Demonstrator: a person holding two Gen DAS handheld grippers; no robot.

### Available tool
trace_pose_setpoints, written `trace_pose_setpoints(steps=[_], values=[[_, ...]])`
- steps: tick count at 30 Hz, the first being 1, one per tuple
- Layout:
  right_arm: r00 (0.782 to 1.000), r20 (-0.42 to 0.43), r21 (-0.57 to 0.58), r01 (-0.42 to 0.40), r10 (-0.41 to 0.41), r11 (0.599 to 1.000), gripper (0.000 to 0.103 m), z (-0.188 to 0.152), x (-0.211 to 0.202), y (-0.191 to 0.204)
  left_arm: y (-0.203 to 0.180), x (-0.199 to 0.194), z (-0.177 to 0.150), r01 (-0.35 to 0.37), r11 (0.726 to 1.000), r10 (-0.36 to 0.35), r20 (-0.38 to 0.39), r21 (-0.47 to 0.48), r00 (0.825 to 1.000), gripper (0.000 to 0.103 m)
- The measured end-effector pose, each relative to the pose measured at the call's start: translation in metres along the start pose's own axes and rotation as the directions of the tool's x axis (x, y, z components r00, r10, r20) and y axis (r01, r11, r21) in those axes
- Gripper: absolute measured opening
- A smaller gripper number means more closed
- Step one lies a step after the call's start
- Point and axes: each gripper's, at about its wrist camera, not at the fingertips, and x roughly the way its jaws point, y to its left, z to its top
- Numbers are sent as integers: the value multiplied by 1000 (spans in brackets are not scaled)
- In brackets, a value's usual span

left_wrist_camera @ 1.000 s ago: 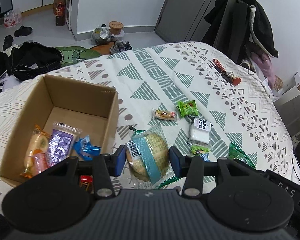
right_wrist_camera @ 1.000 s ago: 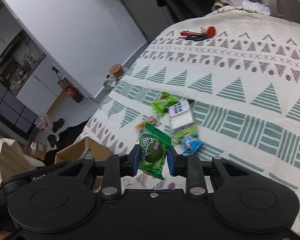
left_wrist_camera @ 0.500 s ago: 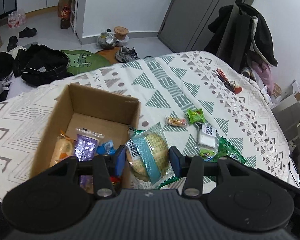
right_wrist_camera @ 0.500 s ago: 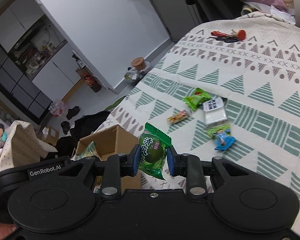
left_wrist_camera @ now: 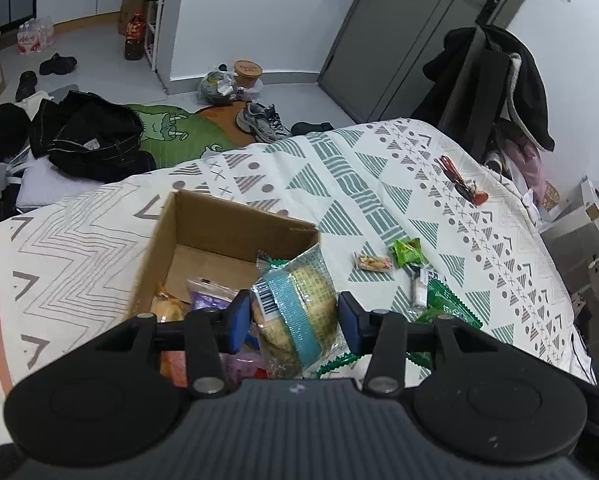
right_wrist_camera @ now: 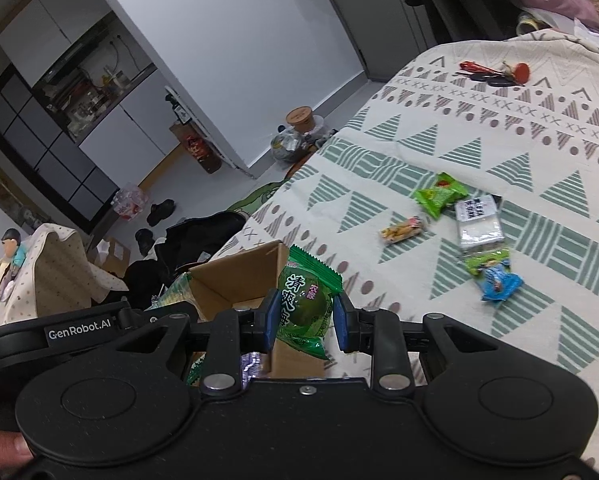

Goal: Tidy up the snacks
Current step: 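Carry the biscuit pack toward the box with the left gripper while the right carries the green candy, then drop the biscuit pack into the box with the left gripper while the right drops the green candy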

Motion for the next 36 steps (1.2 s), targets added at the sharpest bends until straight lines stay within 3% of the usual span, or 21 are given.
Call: trace_pose_setpoints(steps=[22,29,31,36], values=[[996,-42,-41,-78,76,996,28,12,47,58,53,-1,51,-44,997,48,62,-60,997,47],[995,-51,-48,-86,83,995,28,16,55,64,67,0,54,-71,990,79,70,-121,994,60],[995,-56,-47,-90,87,995,28,17,57,65,69,-1,53,-90,989,99,66,-121,993,68],[993,-71,-50,-103,99,993,30,17,64,70,75,-2,48,-126,983,134,48,-133,990,74]])
